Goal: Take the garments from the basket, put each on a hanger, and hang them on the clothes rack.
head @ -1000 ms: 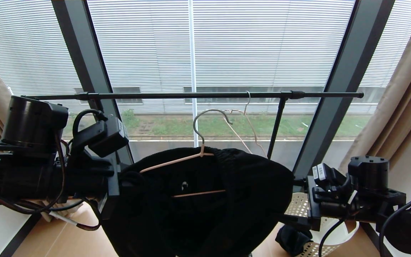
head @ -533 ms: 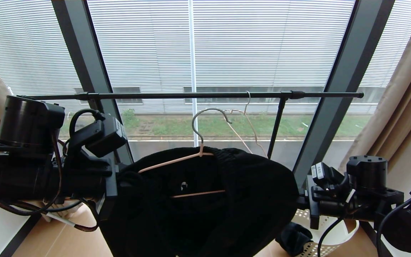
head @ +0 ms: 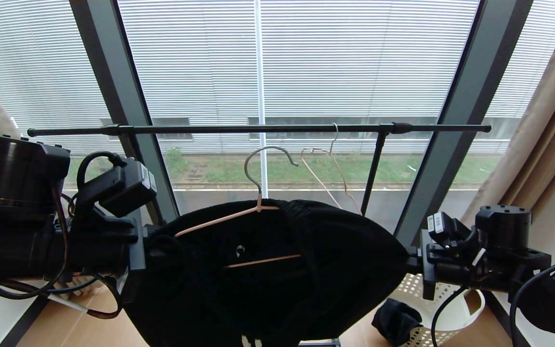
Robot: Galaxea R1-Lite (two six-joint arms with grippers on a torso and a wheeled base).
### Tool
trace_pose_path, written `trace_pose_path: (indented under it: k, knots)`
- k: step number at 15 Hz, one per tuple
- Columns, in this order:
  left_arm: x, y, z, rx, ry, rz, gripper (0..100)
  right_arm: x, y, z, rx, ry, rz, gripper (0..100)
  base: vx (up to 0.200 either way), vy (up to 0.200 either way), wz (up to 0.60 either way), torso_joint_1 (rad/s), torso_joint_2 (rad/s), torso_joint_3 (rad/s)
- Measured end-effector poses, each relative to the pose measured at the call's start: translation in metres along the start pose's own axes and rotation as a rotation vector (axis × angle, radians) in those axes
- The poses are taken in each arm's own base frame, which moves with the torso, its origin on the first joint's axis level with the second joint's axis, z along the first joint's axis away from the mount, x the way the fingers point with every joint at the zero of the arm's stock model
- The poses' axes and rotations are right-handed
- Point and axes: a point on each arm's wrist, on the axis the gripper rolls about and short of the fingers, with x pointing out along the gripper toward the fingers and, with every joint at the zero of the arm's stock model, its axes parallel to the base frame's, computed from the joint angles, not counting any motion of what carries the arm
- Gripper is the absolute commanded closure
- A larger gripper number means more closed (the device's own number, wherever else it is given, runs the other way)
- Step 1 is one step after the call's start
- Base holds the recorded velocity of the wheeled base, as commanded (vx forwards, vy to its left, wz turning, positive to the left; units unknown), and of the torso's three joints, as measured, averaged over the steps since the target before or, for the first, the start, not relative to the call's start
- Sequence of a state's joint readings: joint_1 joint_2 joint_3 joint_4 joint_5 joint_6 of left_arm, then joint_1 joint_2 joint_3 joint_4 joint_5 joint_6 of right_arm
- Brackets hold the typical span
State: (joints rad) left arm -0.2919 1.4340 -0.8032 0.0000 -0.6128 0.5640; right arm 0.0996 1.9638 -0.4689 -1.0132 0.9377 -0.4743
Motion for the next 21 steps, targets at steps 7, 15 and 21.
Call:
trace_pose_path:
  k: [7, 15, 21]
  knots:
    - [-0.010, -0.002, -0.002, -0.005, -0.007, 0.030, 100, -0.011, -0.015, 0.000, 0.004, -0.006, -0.060, 100, 0.000, 0.000, 0.00, 0.000, 0.00, 0.000]
    - [-0.014, -0.002, -0.003, -0.018, -0.010, 0.042, 100, -0.010, -0.008, 0.000, 0.028, 0.010, -0.037, 0, 0.000, 0.000, 0.00, 0.000, 0.00, 0.000]
    - [-0.018, 0.000, -0.011, -0.102, 0.006, 0.070, 100, -0.010, 0.001, 0.015, 0.014, -0.010, -0.026, 0, 0.000, 0.000, 0.00, 0.000, 0.00, 0.000]
